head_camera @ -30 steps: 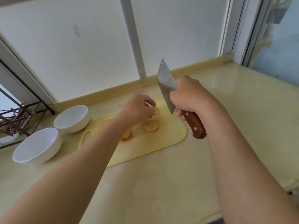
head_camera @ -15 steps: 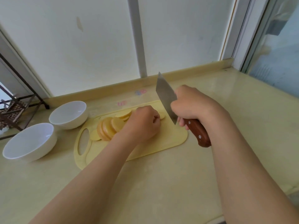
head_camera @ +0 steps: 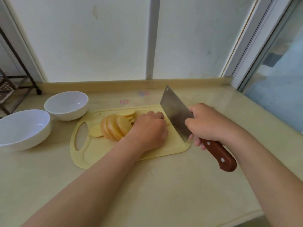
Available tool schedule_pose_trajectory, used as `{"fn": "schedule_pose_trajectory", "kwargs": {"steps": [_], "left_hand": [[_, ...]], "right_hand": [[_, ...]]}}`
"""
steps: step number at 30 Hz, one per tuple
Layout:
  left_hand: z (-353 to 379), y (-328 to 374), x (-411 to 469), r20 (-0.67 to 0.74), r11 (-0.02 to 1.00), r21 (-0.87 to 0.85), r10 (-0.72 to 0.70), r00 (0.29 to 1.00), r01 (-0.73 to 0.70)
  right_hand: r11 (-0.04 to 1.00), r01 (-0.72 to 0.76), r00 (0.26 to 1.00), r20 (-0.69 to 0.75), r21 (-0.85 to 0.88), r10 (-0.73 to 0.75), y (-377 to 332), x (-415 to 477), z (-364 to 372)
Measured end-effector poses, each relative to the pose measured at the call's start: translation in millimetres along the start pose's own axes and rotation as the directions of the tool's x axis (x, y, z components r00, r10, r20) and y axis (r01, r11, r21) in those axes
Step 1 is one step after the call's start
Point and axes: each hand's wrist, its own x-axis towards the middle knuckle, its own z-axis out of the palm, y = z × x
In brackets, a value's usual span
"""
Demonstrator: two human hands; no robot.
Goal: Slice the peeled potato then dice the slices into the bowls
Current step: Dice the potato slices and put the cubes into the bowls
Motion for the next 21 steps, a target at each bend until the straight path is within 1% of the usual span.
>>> {"fn": "schedule_pose_trajectory", "kwargs": {"steps": [4,10,16,21], "left_hand": [[2,-1,0,-0.004,1.0,0.005,0.001,1.0,-0.001],[1,0,-1,0.037,1.0,-0.005,-0.017,0.999,0.018],[2,-2,0,0.038,1.0,-0.009,-0.015,0.999,0.015],[2,-1,0,0.032,1.0,-0.021,-0.008,0.999,0.009]], "right_hand": [[1.0,0.009,1.0,0.002,-0.003,-0.008,-1,-5,2],[0.998,-0.006,1.0,0.014,-0.055,0.007,-1,-3,6],[0.985,-0.026,0.999,0.03,-0.17,0.031,-7,-6,10],[0.964,-0.045,0.991,0.113,-0.262,0.077,-15,-10,11]]}}
